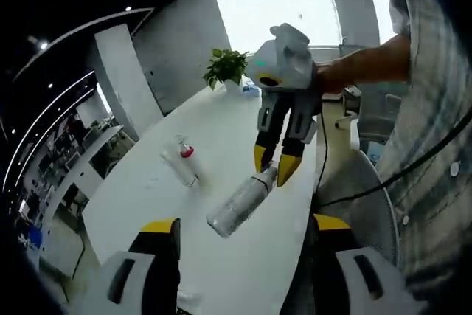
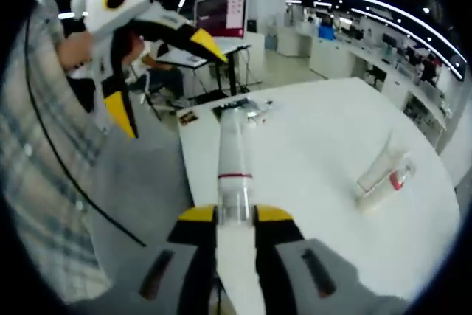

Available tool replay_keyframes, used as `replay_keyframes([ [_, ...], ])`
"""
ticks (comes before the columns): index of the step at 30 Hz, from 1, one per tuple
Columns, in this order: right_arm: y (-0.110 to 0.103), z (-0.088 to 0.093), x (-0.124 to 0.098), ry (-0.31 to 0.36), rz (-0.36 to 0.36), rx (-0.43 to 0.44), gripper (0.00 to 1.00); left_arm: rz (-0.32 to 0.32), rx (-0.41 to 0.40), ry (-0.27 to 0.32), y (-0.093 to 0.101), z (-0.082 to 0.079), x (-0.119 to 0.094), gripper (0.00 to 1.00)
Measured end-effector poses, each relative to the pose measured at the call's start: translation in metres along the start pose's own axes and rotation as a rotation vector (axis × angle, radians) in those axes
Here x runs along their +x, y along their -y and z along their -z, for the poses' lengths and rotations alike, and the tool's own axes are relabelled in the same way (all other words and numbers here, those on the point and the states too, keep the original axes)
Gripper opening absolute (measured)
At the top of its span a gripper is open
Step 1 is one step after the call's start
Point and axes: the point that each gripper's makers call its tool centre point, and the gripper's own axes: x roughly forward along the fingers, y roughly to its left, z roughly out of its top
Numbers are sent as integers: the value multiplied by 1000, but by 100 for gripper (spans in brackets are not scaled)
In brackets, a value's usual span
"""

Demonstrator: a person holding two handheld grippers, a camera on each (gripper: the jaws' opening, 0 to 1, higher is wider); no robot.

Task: Arrange the skincare products in the storage area until every visible bottle or jar stands upright without overlapping.

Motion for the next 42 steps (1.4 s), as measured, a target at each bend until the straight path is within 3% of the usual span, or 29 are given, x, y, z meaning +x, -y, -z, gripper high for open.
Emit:
replay_keyframes([
  [5, -10, -2, -1, -84, -31, -101, 16, 30, 65, -55, 4, 9, 4, 73],
  [11, -22, -13, -4, -132, -76, -180, 16, 85, 107, -119, 13, 22, 10, 72],
  [13, -26, -17, -5, -129, -90, -188, 16, 94, 115, -116, 14, 21, 10, 71],
  [18, -34, -25, -8, -151, -116, -251, 16, 133, 149, -136, 17, 24, 11, 57],
  [27, -38, -23, -9, -208, -152, -307, 16, 210, 150, -130, 30, 23, 17, 43],
  [31, -40, -22, -6, -235, -173, -331, 16, 227, 158, -143, 31, 26, 21, 28],
  [38, -43, -31, -3, -212, -214, -340, 16, 243, 119, -146, 32, 30, 27, 22],
  [42, -45, -27, 1, -198, -237, -317, 16, 262, 90, -153, 35, 34, 26, 21],
])
